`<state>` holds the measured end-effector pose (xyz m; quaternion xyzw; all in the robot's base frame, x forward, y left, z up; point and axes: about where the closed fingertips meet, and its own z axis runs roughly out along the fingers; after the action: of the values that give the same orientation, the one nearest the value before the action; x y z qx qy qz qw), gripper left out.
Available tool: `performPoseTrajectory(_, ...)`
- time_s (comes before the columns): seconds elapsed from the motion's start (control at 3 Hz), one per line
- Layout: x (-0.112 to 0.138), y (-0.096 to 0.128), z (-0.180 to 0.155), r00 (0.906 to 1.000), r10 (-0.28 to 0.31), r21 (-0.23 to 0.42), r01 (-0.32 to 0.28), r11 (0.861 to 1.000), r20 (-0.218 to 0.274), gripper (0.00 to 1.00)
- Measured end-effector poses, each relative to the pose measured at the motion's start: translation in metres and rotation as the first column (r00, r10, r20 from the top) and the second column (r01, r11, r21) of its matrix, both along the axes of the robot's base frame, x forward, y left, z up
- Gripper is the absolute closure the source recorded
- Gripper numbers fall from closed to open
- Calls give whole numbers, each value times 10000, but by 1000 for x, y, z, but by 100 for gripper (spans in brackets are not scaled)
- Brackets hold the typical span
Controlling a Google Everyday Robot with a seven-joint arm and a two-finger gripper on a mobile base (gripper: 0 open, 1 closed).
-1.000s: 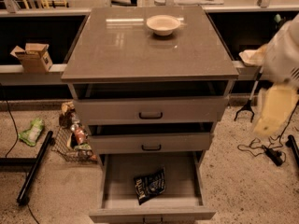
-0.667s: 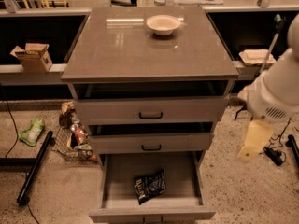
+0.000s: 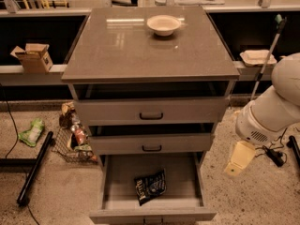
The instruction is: Pick blue chip bag from bottom drawer and place on counter
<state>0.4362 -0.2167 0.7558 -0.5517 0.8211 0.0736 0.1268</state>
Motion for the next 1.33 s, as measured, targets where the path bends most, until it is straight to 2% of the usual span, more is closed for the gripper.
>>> performPoseTrajectory(0.33,1,7,-50,9993,147,189,-140,9997,-348,0)
performPoseTrajectory(0.67,2,26,-134,9968,424,740,-373,9966,-684,0)
performPoseTrajectory(1.0,5,46,-205,9953,637,1484,-523,9875,-731,0)
performPoseTrajectory(1.33,7,68,-277,9904,887,2592,-584,9641,-1065,0)
